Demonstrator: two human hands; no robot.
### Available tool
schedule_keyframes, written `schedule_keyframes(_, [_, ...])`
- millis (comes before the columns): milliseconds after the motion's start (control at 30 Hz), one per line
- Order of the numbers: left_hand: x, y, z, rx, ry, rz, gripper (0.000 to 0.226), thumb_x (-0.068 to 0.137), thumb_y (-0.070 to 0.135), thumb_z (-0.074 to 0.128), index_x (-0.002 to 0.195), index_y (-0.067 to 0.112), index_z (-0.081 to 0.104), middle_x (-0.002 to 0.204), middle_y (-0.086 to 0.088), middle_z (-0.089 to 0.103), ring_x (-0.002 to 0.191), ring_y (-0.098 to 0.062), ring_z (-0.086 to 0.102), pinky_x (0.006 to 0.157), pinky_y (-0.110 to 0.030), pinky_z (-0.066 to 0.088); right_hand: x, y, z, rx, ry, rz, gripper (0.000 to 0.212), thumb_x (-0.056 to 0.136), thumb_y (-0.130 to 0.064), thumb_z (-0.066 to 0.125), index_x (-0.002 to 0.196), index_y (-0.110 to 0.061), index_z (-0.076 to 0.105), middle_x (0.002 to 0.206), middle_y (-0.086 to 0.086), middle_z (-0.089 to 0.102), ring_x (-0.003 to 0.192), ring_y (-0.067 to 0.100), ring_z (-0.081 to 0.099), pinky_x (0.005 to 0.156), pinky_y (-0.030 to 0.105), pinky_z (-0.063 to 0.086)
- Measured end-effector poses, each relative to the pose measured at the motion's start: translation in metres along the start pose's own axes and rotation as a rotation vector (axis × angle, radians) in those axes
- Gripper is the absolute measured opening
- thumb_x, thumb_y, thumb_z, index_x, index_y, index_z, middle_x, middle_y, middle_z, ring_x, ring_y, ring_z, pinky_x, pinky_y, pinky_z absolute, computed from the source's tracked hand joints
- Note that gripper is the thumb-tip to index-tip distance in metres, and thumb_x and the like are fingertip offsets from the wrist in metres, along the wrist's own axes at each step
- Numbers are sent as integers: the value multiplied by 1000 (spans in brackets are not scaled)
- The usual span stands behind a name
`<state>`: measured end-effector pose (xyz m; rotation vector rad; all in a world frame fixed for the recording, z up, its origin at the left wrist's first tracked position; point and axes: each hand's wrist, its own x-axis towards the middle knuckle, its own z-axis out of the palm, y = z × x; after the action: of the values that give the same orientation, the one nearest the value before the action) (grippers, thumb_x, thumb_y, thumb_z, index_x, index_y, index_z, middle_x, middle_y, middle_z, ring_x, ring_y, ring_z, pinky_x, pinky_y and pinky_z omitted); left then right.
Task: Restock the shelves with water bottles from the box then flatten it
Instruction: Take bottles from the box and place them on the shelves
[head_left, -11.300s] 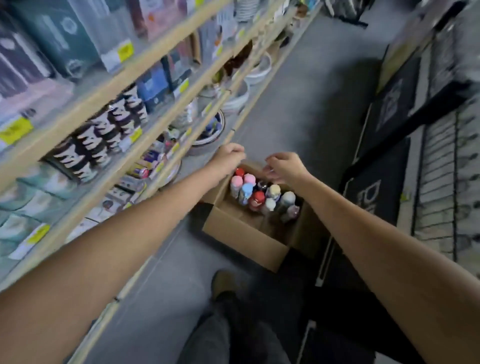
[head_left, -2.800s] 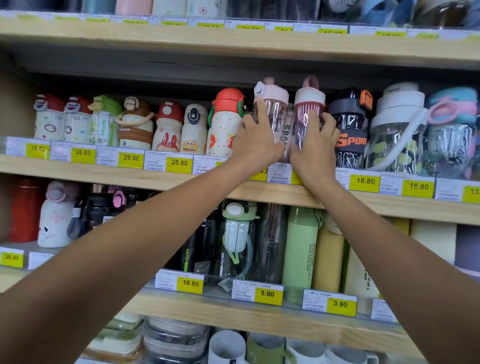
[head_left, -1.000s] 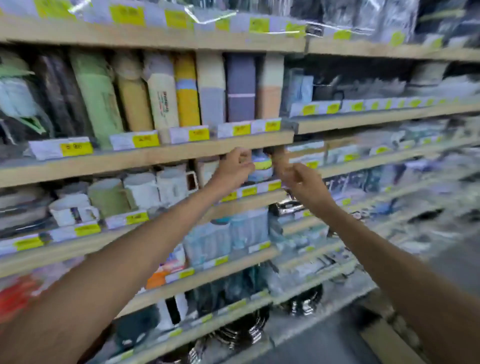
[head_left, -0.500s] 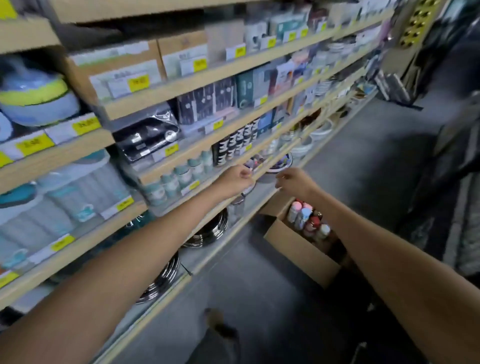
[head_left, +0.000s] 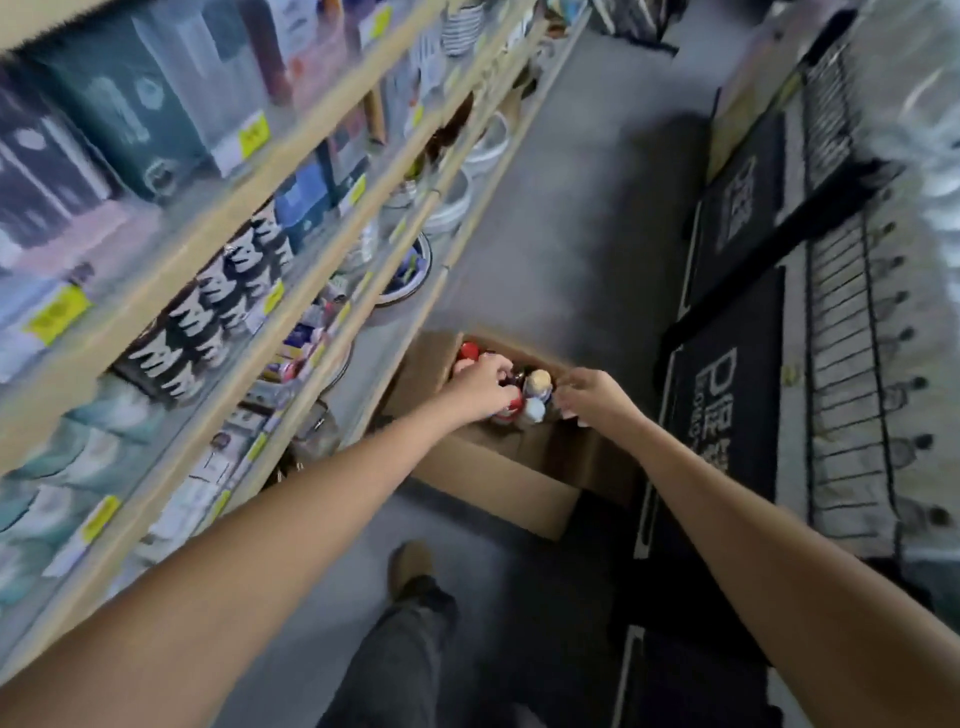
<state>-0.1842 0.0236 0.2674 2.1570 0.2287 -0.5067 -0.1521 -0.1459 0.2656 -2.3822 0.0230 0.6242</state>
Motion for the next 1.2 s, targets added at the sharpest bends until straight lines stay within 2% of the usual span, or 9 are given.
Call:
schedule_keyframes(133, [73,-7,13,-6,-70,-28,16,84,16,53,100,17,54,101,-11,57,101,-34,55,73,-31,38,68,18,7,25,-24,67,22,91,-8,49,106,3,61,99,22,63,84,27,56,67,30,44])
schedule_keyframes(200, [104,-16,23,-9,-116,-63,21,87,15,51,106,22,51,108,-10,58,106,-30,56,81,-31,41,96,31,14,47,-38,148,27,93,-9,49,115,2,59,108,21,64,91,26,59,76,30,47])
schedule_keyframes(300, [151,-32,48,-79,-195,-149,45,89,15,53,133,13,45,135,-7,52,120,-23,52,95,-28,40,136,59,22,86,-73,255,30,92,-12,50,119,-5,59,110,15,66,101,27,62,90,34,51])
schedule_keyframes(467, [221,-64,101,-211,-229,-284,52,91,11,51,141,12,37,141,-10,45,123,-25,50,104,-38,41,201,115,44,128,-135,360,29,91,-13,51,119,-12,58,108,8,63,101,24,62,92,40,51])
schedule_keyframes(667, [338,-136,205,-306,-224,-410,54,92,3,48,143,9,32,144,-11,41,128,-25,45,103,-32,37,313,222,102,154,-177,461,36,92,-11,50,128,-14,51,110,9,60,88,19,58,69,28,45])
schedule_keyframes(867, [441,-219,298,-397,-151,-472,52,90,-2,51,140,7,38,144,-11,40,128,-25,44,100,-27,36,419,318,175,163,-197,414,38,90,-8,54,127,-8,49,109,7,58,93,17,52,72,21,41])
schedule_keyframes(1033, [480,-282,351,-483,-165,-495,65,87,-7,44,145,18,34,148,-3,38,131,-20,42,104,-26,38,477,368,233,234,-208,337,53,84,-19,67,132,-14,45,127,5,55,114,18,53,97,37,46])
schedule_keyframes(1133, [488,-302,365,-558,-194,-496,70,85,-13,38,145,22,33,142,0,43,115,-12,50,74,-5,42,496,385,257,231,-191,314,63,78,-22,73,134,-14,43,127,9,53,114,20,53,98,37,47])
schedule_keyframes(1200, [493,-314,374,-601,-223,-505,73,83,-16,35,146,21,33,143,-1,43,118,-11,49,77,-3,40,505,390,270,226,-183,329,65,77,-20,76,133,-11,43,126,10,53,112,19,53,92,31,46])
